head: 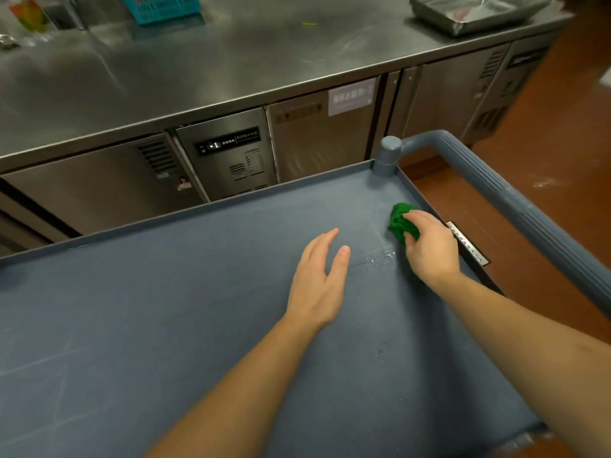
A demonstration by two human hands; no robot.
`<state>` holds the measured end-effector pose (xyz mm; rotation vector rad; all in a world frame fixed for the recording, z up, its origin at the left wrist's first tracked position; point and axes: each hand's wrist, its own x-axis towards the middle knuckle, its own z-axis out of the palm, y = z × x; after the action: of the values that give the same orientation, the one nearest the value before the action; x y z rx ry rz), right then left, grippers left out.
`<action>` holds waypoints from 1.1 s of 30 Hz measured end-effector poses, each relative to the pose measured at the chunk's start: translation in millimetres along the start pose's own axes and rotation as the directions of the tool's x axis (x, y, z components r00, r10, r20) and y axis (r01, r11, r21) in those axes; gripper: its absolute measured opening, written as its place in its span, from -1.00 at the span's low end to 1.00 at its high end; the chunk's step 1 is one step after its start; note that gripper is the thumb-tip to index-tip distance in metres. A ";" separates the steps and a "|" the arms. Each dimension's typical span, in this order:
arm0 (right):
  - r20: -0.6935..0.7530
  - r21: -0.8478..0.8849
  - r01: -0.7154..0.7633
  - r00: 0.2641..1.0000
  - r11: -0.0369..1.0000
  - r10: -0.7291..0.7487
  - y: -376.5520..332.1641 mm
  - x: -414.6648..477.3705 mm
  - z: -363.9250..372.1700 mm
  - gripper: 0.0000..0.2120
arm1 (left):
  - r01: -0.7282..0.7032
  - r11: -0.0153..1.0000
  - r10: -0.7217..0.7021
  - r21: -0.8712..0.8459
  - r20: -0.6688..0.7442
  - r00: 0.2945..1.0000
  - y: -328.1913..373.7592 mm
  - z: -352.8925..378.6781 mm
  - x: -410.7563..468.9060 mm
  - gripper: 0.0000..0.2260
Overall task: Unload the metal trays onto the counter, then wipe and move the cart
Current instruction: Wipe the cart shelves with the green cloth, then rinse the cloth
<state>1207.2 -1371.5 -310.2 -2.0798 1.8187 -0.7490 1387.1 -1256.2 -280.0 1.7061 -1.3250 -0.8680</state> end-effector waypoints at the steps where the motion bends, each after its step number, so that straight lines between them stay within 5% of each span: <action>1: -0.006 -0.003 -0.006 1.000 1.000 0.006 -7.3 -9.8 1.4 -0.65 | 0.002 1.000 -0.002 -0.005 -0.004 1.000 -3.7 -5.8 -3.5 -0.61; 15: 0.105 0.156 0.185 0.974 0.970 -0.203 -234.7 -140.6 125.5 -0.63 | 0.093 0.995 -0.084 0.035 -0.197 0.977 -87.6 -201.9 -85.0 -0.61; 23: 0.164 0.277 0.245 0.941 0.929 -0.297 -372.4 -185.1 200.3 -0.65 | 0.285 0.959 -0.257 0.008 -0.410 0.875 -151.3 -330.3 -156.4 -0.58; 33: 0.343 0.315 0.278 0.858 0.908 -0.382 -502.2 -194.2 275.3 -0.54 | 0.317 0.948 -0.282 -0.013 -0.490 0.825 -187.5 -394.6 -206.0 -0.57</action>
<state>1762.2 -1131.1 -312.1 -2.1969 1.0983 -0.5450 1768.3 -960.2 -258.6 2.0539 -0.7626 -0.5035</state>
